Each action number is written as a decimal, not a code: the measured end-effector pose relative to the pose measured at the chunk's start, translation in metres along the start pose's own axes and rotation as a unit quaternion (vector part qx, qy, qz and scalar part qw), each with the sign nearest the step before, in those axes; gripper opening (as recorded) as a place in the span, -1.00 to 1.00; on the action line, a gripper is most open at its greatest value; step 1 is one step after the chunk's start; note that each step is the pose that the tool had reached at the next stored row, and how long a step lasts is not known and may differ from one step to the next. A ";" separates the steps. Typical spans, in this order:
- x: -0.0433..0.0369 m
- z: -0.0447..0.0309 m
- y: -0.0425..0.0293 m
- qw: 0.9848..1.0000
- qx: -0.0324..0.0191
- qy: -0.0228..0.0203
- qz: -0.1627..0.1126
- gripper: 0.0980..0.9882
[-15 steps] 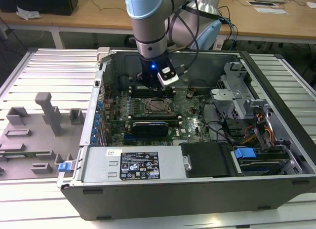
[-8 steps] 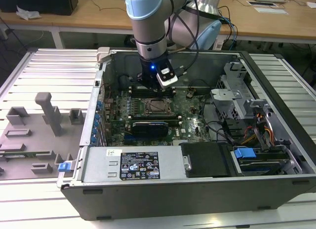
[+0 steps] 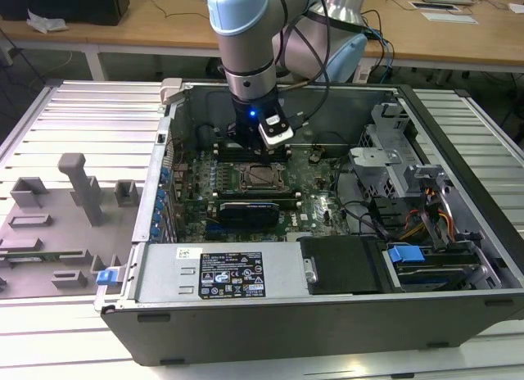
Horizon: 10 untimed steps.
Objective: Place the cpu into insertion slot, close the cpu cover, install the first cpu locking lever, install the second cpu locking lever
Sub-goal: 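Install the first cpu locking lever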
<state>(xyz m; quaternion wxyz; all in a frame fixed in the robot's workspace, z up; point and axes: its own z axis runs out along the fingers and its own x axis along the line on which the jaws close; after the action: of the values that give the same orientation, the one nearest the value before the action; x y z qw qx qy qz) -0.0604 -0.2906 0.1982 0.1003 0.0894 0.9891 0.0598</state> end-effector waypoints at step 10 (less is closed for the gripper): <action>-0.0009 -0.0046 0.0007 1.000 0.005 -0.001 -0.001 -0.98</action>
<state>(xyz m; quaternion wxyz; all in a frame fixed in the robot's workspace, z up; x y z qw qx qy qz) -0.0603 -0.2906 0.2029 0.1009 0.0891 0.9894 0.0542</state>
